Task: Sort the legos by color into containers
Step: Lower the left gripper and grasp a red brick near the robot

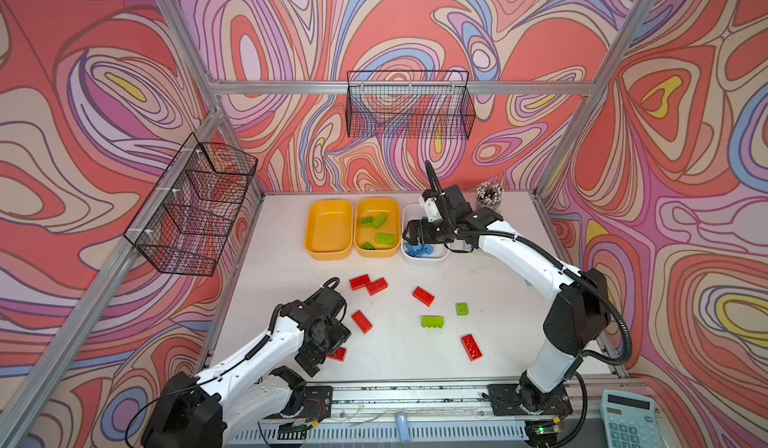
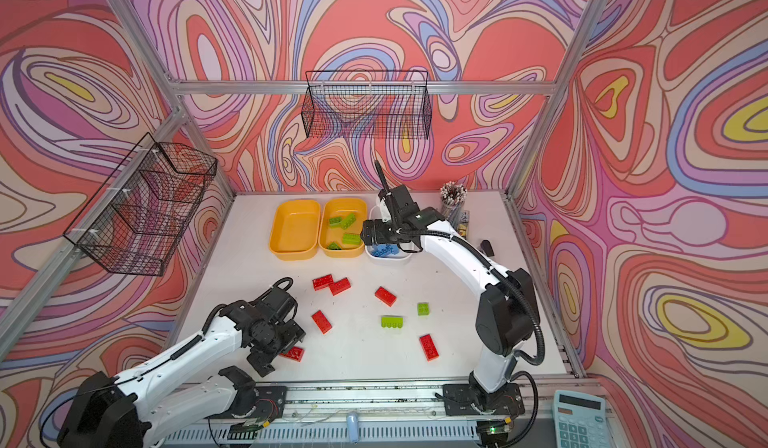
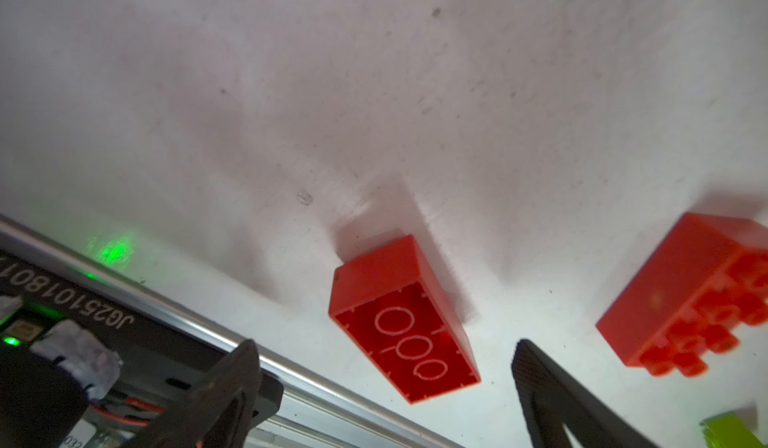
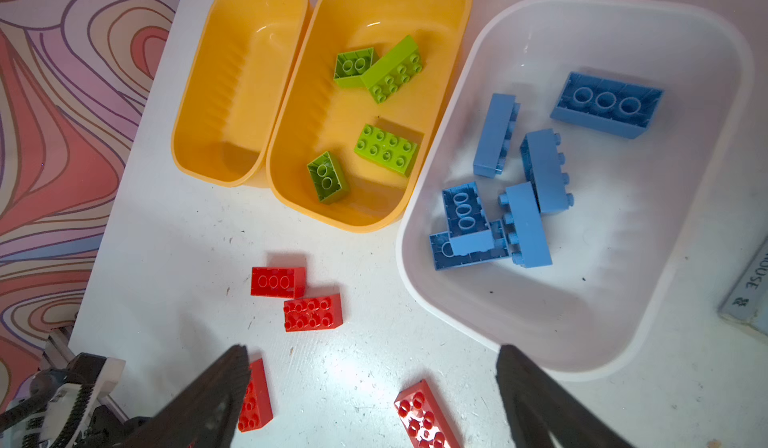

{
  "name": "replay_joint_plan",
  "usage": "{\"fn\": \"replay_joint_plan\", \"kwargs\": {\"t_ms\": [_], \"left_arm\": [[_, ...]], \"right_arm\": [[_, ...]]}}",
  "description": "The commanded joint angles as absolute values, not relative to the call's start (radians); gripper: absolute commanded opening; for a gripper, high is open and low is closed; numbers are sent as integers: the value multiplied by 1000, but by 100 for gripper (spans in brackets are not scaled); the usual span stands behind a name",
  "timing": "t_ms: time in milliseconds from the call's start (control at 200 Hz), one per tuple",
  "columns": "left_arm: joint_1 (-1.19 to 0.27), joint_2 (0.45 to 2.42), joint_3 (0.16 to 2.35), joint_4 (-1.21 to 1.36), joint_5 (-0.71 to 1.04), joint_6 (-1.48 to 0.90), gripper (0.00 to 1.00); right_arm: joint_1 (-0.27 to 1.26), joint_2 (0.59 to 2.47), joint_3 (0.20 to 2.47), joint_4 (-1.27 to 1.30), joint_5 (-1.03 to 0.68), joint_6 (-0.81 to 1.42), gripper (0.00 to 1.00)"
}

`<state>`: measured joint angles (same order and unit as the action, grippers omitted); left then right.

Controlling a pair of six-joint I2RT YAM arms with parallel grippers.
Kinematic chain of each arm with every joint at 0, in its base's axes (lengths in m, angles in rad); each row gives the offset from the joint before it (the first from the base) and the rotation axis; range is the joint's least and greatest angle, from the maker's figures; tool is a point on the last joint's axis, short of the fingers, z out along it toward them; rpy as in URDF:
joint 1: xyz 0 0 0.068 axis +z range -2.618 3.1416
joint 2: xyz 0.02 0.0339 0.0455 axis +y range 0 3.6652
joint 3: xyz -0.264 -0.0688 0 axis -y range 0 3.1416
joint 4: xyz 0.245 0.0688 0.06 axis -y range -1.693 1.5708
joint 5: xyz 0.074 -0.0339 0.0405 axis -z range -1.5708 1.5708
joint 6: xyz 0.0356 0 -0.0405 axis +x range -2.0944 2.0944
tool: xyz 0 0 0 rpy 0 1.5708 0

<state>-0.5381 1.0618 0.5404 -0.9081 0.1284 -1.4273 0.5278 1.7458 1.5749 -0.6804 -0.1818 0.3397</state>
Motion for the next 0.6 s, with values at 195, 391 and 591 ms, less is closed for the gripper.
{"fn": "replay_joint_plan", "kwargs": {"t_ms": [195,391,591], "left_arm": [[-545,1161,527,-808,94,-1483,77],[-545,1216,484,-777,112,-1477,56],[-545,1256,537,-803,110,-1451,34]], "right_arm": [[528,1700,1514,-659,-164,346,98],[527,1694,1516,-689,-132,318,98],[512,1690,1520,-696,-129,313,98]]}}
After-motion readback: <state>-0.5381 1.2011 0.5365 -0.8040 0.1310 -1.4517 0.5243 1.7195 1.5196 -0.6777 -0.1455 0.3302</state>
